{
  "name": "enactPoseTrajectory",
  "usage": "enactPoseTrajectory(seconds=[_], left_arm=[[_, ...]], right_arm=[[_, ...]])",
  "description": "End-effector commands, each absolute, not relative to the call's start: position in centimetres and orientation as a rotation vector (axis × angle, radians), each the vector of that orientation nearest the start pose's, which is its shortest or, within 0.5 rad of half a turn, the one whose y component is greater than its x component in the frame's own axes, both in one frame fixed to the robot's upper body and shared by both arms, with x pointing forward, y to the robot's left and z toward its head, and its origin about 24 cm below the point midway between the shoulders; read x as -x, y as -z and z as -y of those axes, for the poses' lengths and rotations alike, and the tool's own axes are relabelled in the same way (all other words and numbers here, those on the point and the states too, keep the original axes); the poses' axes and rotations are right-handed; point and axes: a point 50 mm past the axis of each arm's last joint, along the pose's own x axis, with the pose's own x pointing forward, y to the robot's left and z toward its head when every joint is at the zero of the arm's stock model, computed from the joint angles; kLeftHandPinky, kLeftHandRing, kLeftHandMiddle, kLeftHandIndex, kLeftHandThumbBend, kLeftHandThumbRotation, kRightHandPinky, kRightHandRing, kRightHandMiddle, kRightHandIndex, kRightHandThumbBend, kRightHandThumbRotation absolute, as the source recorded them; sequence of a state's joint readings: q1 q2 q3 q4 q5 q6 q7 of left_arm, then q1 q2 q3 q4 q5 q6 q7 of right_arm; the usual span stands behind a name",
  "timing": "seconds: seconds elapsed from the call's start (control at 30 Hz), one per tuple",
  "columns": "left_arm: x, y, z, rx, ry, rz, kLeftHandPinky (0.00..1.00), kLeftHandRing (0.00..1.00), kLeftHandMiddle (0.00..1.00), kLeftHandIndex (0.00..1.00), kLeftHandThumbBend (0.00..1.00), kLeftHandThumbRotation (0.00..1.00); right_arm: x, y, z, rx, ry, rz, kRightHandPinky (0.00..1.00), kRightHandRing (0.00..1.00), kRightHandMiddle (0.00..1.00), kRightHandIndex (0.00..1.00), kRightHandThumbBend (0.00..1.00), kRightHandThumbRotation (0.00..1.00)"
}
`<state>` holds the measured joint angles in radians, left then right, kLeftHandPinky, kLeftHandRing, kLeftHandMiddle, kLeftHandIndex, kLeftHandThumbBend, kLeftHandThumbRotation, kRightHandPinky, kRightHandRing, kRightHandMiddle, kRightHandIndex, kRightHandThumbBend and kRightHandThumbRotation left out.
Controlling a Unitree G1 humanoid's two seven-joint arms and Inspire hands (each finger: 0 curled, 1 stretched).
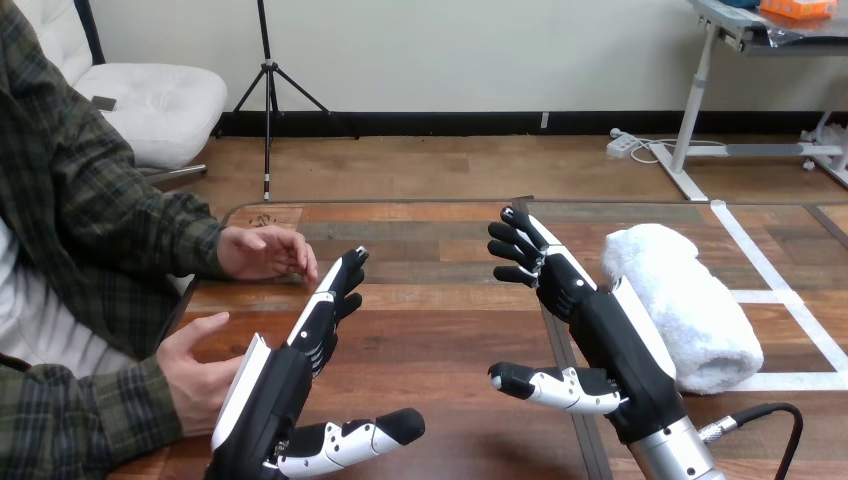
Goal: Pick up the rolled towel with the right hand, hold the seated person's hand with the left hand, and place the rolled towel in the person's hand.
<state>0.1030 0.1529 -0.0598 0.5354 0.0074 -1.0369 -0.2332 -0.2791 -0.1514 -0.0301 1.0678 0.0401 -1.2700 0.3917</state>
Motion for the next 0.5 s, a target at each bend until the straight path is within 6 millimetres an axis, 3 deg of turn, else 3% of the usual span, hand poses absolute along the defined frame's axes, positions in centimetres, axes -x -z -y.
enactPoseTrajectory(seconds=[0.0,0.47], left_arm=[[-20.72,-2.22,-16.33,-0.2,0.306,0.5,0.92,0.97,0.98,0.97,1.0,0.49],[-21.33,-2.58,-17.2,-0.214,0.299,0.485,0.94,0.97,0.98,0.95,1.0,0.52]], right_arm=[[-25.76,-2.09,16.13,0.215,-0.397,0.549,0.83,0.9,0.92,0.95,1.0,0.52],[-26.08,-2.14,16.92,0.215,-0.403,0.511,0.83,0.9,0.92,0.95,1.0,0.51]])
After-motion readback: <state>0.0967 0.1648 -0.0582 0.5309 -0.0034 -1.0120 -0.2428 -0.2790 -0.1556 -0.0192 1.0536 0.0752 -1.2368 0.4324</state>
